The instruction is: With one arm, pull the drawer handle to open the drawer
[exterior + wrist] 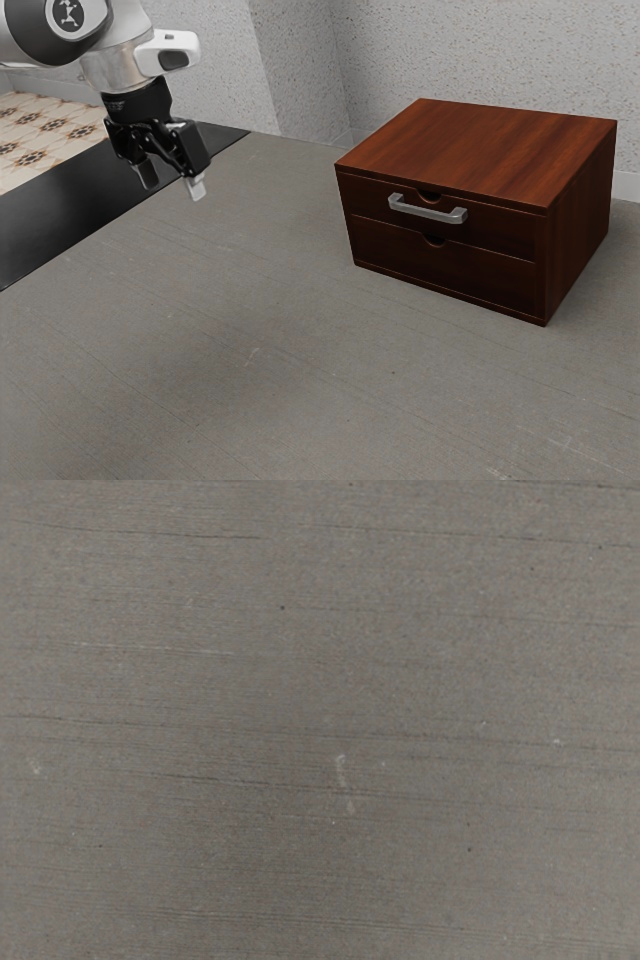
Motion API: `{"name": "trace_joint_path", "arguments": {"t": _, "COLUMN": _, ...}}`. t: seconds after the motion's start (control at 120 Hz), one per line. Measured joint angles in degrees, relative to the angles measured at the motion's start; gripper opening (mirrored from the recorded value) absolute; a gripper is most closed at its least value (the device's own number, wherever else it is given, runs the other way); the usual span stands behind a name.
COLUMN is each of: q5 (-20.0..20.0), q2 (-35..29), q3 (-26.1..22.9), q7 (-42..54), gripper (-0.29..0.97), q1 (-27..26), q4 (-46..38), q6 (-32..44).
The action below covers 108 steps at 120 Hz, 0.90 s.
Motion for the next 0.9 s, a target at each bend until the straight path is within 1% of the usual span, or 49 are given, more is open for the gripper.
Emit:
{"name": "trace_joint_path", "arguments": {"t": 0.183, "q5": -0.61, "q2": -0.35, "q3": 0.05, "q7": 0.50, "gripper": 0.68, "q1": 0.32, "q4": 0.67, "q6": -0.20}}
{"name": "trace_joint_path", "arguments": {"t": 0.217, "q5": -1.23, "q2": -1.71, "q3": 0.11, "q7": 0.55, "gripper": 0.68, "q1": 1.04, "q4": 3.50, "q6": -0.51}}
{"name": "trace_joint_path", "arguments": {"t": 0.275, "q5": -1.92, "q2": -6.26, "q3": 0.06, "q7": 0.64, "gripper": 0.68, "q1": 2.63, "q4": 7.90, "q6": -1.22}}
{"name": "trace_joint_path", "arguments": {"t": 0.333, "q5": -2.43, "q2": -9.08, "q3": -0.61, "q7": 0.74, "gripper": 0.68, "q1": 4.83, "q4": 9.39, "q6": -1.79}}
{"name": "trace_joint_path", "arguments": {"t": 0.408, "q5": -2.80, "q2": -10.05, "q3": -1.46, "q7": 0.84, "gripper": 0.68, "q1": 6.76, "q4": 9.92, "q6": -2.28}}
{"name": "trace_joint_path", "arguments": {"t": 0.467, "q5": -2.94, "q2": -9.89, "q3": -1.57, "q7": 0.89, "gripper": 0.68, "q1": 5.99, "q4": 9.97, "q6": -2.50}}
{"name": "trace_joint_path", "arguments": {"t": 0.675, "q5": -3.05, "q2": -8.88, "q3": -1.39, "q7": 1.02, "gripper": 0.68, "q1": -0.15, "q4": 9.83, "q6": -2.09}}
{"name": "trace_joint_path", "arguments": {"t": 0.758, "q5": -3.11, "q2": -7.26, "q3": -1.67, "q7": 1.06, "gripper": 0.68, "q1": -1.69, "q4": 7.80, "q6": -1.93}}
{"name": "trace_joint_path", "arguments": {"t": 0.808, "q5": -2.05, "q2": -6.85, "q3": -1.96, "q7": 1.04, "gripper": 0.68, "q1": -2.42, "q4": 5.88, "q6": -1.76}}
{"name": "trace_joint_path", "arguments": {"t": 0.842, "q5": -1.21, "q2": -8.49, "q3": -2.06, "q7": 1.03, "gripper": 0.68, "q1": -2.80, "q4": 3.13, "q6": -1.35}}
{"name": "trace_joint_path", "arguments": {"t": 0.9, "q5": -0.21, "q2": -14.78, "q3": -2.95, "q7": 1.01, "gripper": 0.68, "q1": -2.44, "q4": -5.58, "q6": 1.00}}
